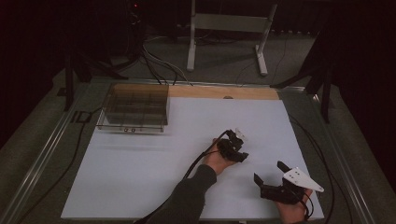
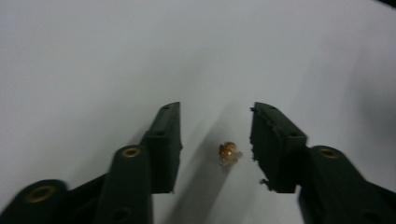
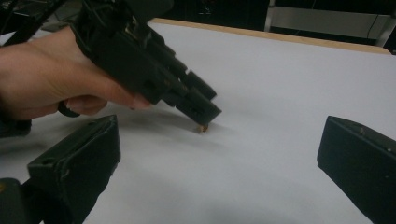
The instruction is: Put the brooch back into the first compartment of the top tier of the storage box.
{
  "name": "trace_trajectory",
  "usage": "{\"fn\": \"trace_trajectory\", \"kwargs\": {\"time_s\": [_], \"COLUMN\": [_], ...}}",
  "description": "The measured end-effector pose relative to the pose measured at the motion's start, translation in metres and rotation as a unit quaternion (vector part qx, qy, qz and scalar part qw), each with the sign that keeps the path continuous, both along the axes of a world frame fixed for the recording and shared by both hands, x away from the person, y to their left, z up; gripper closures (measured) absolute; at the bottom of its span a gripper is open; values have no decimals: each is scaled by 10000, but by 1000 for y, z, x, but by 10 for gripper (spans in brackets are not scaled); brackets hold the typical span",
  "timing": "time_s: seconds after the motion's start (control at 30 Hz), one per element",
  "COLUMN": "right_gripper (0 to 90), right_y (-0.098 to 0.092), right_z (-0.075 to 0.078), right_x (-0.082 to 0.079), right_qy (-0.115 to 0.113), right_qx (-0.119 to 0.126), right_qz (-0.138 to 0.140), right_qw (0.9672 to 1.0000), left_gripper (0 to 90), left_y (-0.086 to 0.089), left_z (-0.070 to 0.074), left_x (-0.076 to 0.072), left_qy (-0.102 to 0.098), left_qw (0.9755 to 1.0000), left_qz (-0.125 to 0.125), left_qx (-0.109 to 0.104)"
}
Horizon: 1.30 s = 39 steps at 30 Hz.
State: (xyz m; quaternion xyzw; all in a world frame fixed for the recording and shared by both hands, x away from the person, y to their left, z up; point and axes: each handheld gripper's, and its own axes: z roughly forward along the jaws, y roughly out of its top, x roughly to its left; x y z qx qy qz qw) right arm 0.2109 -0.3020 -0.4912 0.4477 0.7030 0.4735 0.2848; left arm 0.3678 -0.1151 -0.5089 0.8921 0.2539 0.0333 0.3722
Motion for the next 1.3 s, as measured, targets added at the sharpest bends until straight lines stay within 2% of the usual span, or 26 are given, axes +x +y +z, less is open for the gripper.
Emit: {"fn": "trace_trajectory", "kwargs": {"time_s": [0.23,0.27,0.4,0.43,0.7,0.77,0.97,1.3], "right_gripper": [0,0,0,0,0,0,0,0], "right_y": [-1,-1,0,0,-1,-1,0,-2], "right_z": [0,0,0,0,0,0,0,0], "right_x": [0,0,0,0,0,0,0,1], "right_qy": [-1,1,-5,-5,-6,0,-5,14], "right_qx": [5,6,4,4,14,10,8,65], "right_qz": [-11,-11,-14,-21,-19,-11,-6,-27], "right_qw": [10000,10000,10000,10000,10000,10000,10000,10000], "left_gripper": [706,720,780,786,790,748,802,808], "left_y": [-5,-5,-5,-5,0,0,1,10], "left_z": [-5,-5,-5,-5,-3,-3,-2,-1], "left_x": [-3,-3,-4,-4,-6,-7,-8,-4], "left_qy": [5,-25,-131,-157,-134,-164,-284,-160], "left_qw": [9996,9993,9990,9986,9978,9974,9964,9976], "left_qz": [-160,-187,-174,-238,-391,-420,-455,-408], "left_qx": [231,321,385,442,517,558,663,545]}}
